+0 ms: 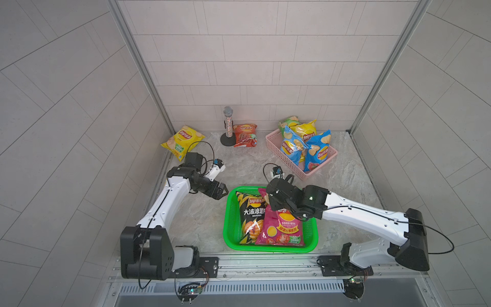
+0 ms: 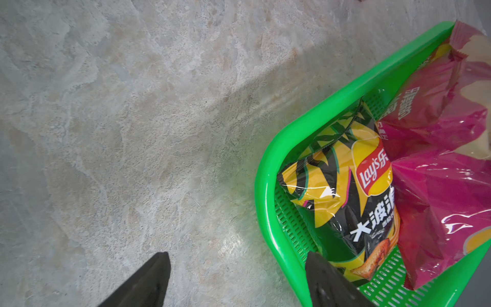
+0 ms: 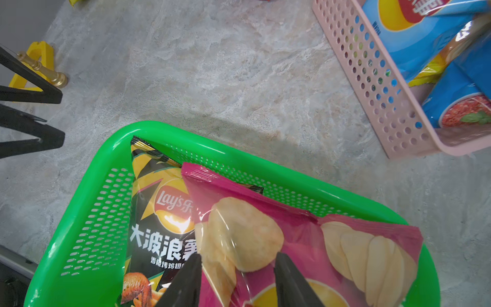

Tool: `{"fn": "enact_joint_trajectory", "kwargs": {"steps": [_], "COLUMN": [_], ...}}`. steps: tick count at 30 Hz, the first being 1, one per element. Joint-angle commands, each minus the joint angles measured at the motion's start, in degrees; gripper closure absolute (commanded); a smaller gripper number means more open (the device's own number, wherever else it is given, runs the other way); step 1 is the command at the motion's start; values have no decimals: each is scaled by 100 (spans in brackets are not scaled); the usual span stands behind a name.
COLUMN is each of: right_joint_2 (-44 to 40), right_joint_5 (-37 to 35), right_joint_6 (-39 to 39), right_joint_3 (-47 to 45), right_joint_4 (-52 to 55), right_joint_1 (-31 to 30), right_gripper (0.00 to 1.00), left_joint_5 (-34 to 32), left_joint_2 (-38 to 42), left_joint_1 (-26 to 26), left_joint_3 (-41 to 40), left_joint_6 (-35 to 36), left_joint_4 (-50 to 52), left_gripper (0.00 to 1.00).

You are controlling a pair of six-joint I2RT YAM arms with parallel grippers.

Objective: Put the potato chips into the basket
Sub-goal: Place the potato chip in the basket.

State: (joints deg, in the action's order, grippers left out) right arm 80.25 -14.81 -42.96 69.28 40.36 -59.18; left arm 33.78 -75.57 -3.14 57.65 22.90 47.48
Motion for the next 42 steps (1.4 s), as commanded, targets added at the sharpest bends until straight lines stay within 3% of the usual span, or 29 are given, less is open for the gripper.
{"fn": "enact_joint_trajectory", "kwargs": {"steps": [1,10,17,26,31,42], "right_joint_2": [421,1526,1692,758,117,-715], "right_joint_5": [566,569,575,658,1225,1486], "right_joint_6": [603,758,693,912,1088,573], "right_joint_3": [290,446,-25,-191,-19,-655], "right_joint_4": [-144,-190,-501,-602,-551,-384], "right_joint_1": [87,363,419,407,407,111], "right_gripper": [51,57,57,49,47,41], "left_joint_5": [166,121,51,31,-1,-48], "left_joint_2": [-81,-290,-283,-282,-249,-87], "left_joint_1": [-50,-128,-135,-131,-134,-132], "left_joint_3": [-145,-368,-384,-390,-395,-456], "left_joint_6": [252,295,253,220,201,102], "left_joint_4": [-168,-423,-479,-508,-504,-557], "left_gripper": [15,15,15,15,15,15]}}
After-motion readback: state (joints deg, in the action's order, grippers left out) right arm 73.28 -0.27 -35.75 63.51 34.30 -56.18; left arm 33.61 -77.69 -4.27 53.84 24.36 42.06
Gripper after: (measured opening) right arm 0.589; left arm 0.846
